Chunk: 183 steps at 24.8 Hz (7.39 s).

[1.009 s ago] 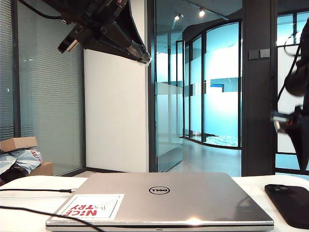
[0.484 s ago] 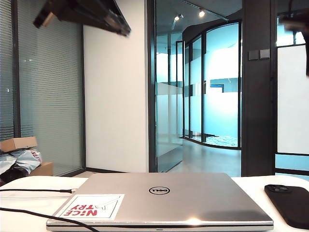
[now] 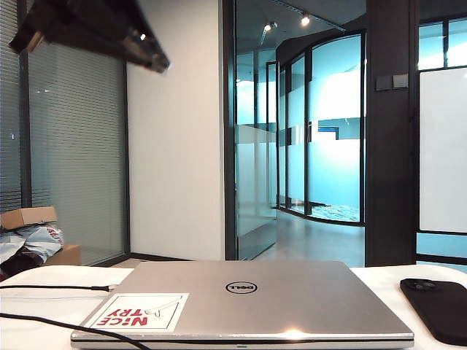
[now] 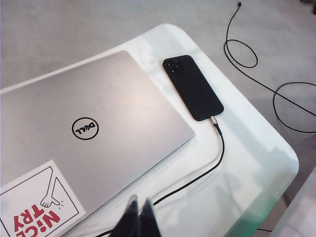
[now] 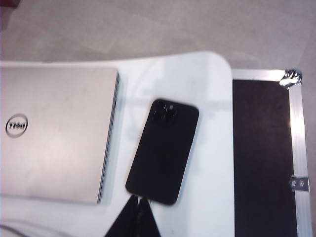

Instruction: Pick up the charging cable and the phone, plug the charging cable into the charging port on the phone, and finally place them back on the table.

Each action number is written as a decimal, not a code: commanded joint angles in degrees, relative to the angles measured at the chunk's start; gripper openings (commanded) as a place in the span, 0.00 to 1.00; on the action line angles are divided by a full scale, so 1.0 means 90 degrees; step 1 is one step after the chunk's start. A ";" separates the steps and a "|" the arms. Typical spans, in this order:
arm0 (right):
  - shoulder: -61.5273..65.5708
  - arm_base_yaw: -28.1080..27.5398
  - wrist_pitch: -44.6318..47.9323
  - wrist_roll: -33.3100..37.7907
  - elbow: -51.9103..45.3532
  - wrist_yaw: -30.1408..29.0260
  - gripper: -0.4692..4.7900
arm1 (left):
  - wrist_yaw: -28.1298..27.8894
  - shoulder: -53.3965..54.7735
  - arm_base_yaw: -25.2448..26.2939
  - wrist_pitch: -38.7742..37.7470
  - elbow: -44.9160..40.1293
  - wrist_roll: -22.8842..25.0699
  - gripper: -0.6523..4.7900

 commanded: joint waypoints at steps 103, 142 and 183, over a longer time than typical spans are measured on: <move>-0.3315 -0.0015 0.1285 -0.0019 -0.1562 -0.0296 0.08 | -0.0002 -0.6132 0.4493 0.2487 -0.4843 0.1719 0.11; -0.5559 0.0219 0.5802 -0.0160 -0.5467 0.1212 0.08 | -0.0002 -0.6132 0.4488 0.2533 -0.4843 0.1719 0.11; -0.5559 -0.0187 0.5467 -0.0046 -0.5464 0.1010 0.08 | -0.0002 -0.6132 0.4488 0.2535 -0.4843 0.1719 0.11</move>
